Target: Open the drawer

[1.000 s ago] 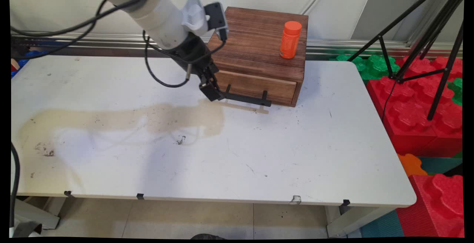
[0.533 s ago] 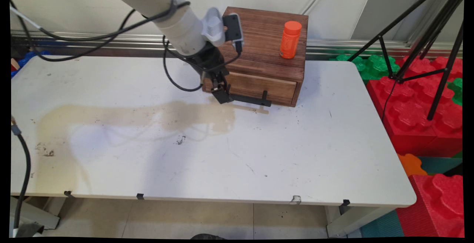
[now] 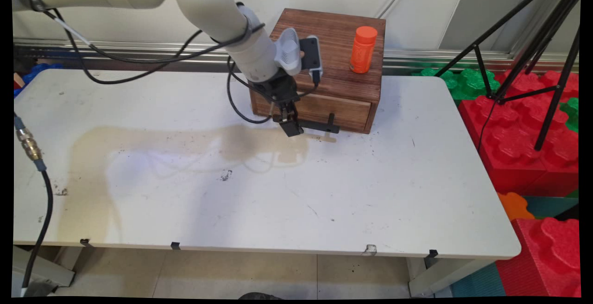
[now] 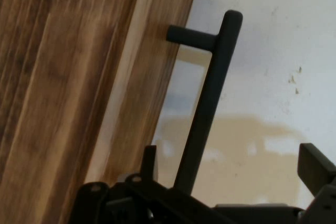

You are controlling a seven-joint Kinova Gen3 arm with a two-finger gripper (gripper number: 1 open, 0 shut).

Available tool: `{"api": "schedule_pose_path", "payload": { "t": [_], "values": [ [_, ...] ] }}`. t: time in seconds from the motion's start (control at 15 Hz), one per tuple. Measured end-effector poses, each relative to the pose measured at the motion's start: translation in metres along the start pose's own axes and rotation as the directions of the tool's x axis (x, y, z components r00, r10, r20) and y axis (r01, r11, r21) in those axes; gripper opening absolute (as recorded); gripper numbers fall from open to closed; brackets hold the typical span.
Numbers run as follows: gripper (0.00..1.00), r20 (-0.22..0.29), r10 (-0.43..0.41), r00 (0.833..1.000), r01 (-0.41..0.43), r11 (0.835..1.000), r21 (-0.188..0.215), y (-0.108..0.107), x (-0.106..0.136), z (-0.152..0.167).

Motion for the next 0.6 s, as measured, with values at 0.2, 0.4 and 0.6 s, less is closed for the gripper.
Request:
{"api": "schedule_pose_path", "payload": {
  "t": [0.2, 0.4, 0.6],
  "values": [
    [1.00, 0.002, 0.013, 1.000, -0.013, 1.000, -0.005, 0.002, 0.004, 0.014],
    [1.00, 0.006, 0.027, 1.000, -0.027, 1.000, -0.013, 0.004, 0.007, 0.029],
    [1.00, 0.007, 0.033, 0.999, -0.033, 0.999, -0.015, 0.005, 0.007, 0.038]
  ]
}}
